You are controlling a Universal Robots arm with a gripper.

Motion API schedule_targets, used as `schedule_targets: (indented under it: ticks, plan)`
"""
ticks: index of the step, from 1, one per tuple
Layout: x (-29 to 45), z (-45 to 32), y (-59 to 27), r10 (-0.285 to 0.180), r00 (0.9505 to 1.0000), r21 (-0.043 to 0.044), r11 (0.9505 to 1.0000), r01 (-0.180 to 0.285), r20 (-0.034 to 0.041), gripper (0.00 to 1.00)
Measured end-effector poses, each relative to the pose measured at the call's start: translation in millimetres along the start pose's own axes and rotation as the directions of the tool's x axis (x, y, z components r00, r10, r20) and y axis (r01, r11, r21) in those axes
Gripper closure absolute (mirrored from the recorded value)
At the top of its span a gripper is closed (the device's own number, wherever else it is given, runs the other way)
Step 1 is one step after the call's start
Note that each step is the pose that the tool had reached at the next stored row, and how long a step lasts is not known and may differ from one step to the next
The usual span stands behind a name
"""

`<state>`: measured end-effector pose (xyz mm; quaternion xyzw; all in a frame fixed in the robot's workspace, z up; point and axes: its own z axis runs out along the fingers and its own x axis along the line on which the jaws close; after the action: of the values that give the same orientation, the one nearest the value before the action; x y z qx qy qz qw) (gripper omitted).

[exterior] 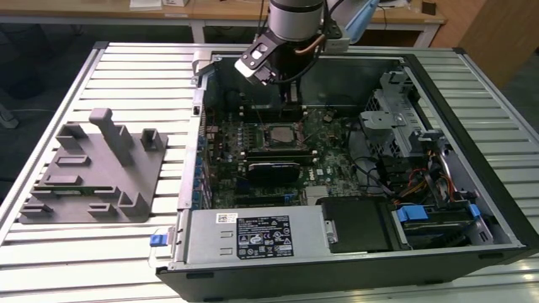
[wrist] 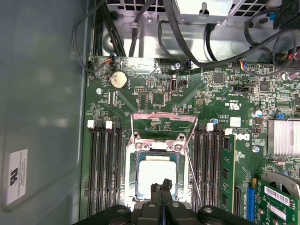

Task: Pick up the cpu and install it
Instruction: 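Close the cpu cover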

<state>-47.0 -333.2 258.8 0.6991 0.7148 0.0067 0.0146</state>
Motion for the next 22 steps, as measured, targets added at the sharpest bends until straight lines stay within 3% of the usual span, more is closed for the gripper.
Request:
schedule_targets:
  ticks: [7,14,22]
  plan:
    - [-0.1,-10.7,0.3,0.000,1.0000,0.0000,1.0000,0.000,0.0000,0.89]
    - [-0.2,-11.2,1.2,0.000,1.0000,0.0001,1.0000,0.000,0.0002,0.89]
    - [-0.5,-10.6,18.5,0.000,1.0000,0.0002,1.0000,0.000,0.0000,0.89]
